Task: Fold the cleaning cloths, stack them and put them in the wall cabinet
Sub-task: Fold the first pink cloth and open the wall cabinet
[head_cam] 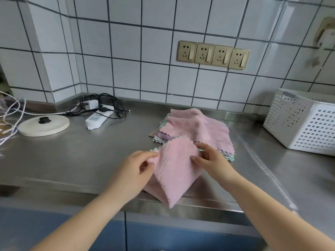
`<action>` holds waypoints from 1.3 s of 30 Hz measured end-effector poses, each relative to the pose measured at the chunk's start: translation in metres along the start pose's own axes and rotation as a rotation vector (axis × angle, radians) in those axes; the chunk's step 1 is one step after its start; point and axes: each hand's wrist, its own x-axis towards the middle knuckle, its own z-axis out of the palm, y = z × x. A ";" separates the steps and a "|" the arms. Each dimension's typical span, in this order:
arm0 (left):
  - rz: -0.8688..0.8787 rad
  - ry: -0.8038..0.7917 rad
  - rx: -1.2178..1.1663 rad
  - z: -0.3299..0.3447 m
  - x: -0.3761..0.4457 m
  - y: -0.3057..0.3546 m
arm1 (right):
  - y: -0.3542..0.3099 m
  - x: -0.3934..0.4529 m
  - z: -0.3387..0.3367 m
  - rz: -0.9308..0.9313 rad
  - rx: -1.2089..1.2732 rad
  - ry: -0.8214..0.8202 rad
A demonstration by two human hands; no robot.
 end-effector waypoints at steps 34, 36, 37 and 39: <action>0.387 -0.215 0.669 -0.020 0.009 -0.025 | -0.018 0.016 0.050 -0.239 -0.927 -0.025; 0.291 -0.306 0.596 -0.005 0.019 -0.020 | -0.029 0.007 0.065 -0.161 -0.926 -0.061; 0.252 -0.352 0.576 0.003 0.023 -0.018 | -0.031 0.002 0.074 -0.109 -0.936 -0.109; 0.226 -0.411 0.585 0.017 0.029 -0.022 | -0.027 -0.011 0.091 -0.063 -0.956 -0.162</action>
